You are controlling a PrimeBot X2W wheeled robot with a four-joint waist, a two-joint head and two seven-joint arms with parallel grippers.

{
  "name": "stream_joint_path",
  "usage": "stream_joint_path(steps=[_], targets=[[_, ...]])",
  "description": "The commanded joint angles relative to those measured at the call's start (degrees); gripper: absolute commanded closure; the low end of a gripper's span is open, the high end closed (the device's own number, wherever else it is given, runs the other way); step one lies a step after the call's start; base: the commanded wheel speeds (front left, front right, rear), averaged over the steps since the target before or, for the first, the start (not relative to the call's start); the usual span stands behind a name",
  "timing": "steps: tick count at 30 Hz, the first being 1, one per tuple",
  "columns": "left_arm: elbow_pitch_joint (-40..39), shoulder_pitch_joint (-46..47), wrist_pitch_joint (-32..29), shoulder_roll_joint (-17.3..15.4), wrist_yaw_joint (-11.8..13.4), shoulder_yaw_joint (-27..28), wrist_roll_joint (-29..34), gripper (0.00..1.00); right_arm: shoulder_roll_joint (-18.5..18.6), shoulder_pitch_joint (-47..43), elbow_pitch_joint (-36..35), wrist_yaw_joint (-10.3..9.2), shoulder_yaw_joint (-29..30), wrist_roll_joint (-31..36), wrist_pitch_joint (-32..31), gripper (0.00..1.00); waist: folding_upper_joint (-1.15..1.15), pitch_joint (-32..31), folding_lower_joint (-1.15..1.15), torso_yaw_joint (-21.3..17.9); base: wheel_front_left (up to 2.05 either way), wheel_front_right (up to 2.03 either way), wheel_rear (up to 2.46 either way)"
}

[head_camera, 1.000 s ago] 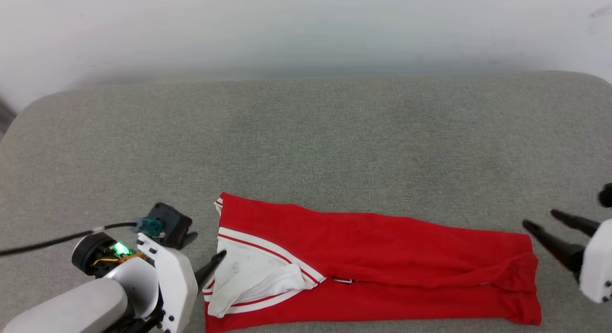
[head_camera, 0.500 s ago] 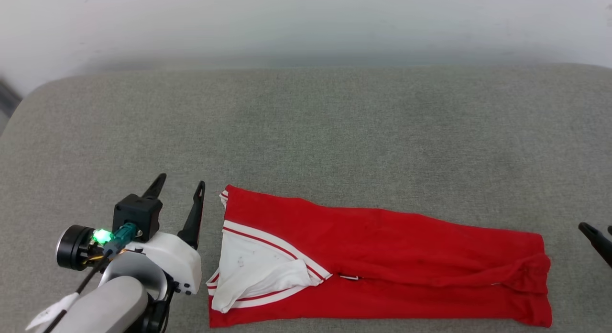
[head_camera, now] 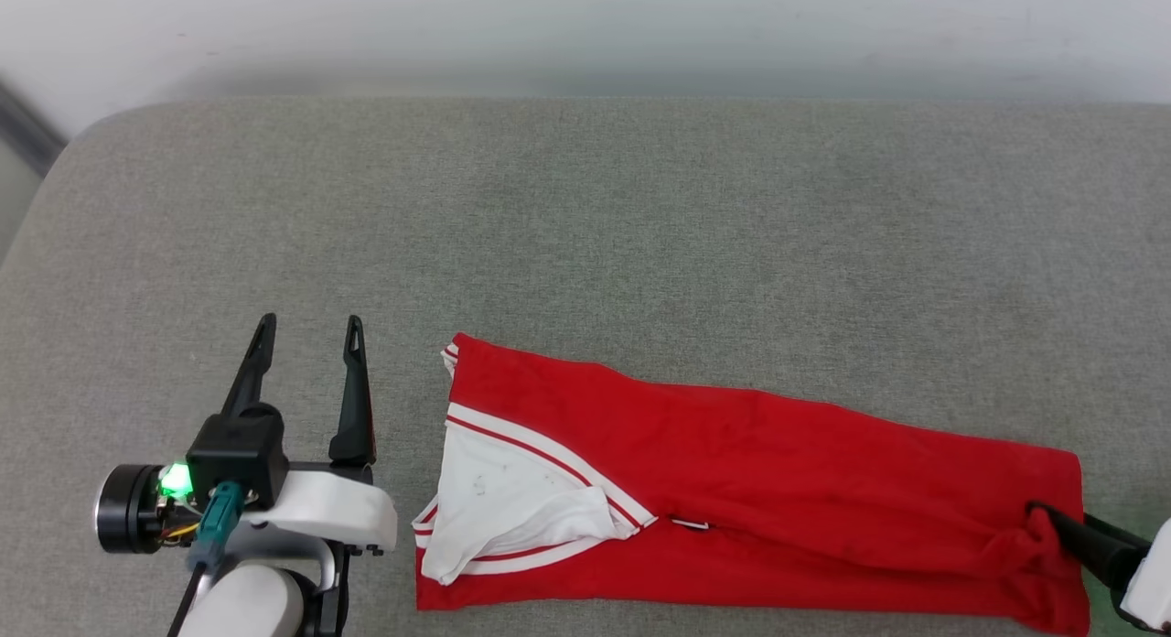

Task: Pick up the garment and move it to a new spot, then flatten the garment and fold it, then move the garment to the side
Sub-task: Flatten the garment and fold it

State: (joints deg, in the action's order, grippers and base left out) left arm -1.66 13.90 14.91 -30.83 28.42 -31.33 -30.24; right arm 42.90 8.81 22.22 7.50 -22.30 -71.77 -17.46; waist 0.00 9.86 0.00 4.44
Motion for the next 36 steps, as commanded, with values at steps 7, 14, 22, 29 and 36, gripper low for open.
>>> stream_joint_path(steps=[7, 14, 22, 29, 36], targets=[[-2.21, -7.16, 0.33, 7.81, -4.07, 11.35, 9.84, 0.00, -4.01, -1.96, 0.74, -0.03, -3.49, -2.62, -5.22, 0.00, 0.00, 0.29, 0.00, 0.53, 0.00, 0.00, 0.00], [-4.65, -12.86, 0.32, 14.15, -7.21, 19.19, 16.67, 0.00, -7.25, -1.57, 0.96, -0.02, -5.36, -4.64, -6.78, 0.00, 0.00, -0.08, 0.00, 0.73, 0.00, 0.00, 0.00], [-5.69, -16.33, 0.33, 19.06, -9.51, 23.66, 22.59, 0.00, -8.21, 0.28, 1.88, -0.01, -6.70, -3.93, -6.77, 1.00, 0.00, -0.85, 0.00, 0.78, 0.00, 0.00, 0.00], [-5.76, -18.57, 0.33, 21.65, -11.51, 25.76, 26.52, 0.00, -5.26, 2.25, 2.41, -0.05, -5.81, -2.94, -4.85, 1.00, 0.00, -2.04, 0.00, 0.77, 0.00, 0.00, 0.00], [-6.41, -19.80, 0.33, 22.14, -12.73, 26.89, 28.73, 0.00, 0.77, 2.28, 1.72, -0.04, -2.81, -3.45, -4.61, 1.00, 0.00, -3.15, 0.00, 0.26, 0.00, 0.00, 0.00]])
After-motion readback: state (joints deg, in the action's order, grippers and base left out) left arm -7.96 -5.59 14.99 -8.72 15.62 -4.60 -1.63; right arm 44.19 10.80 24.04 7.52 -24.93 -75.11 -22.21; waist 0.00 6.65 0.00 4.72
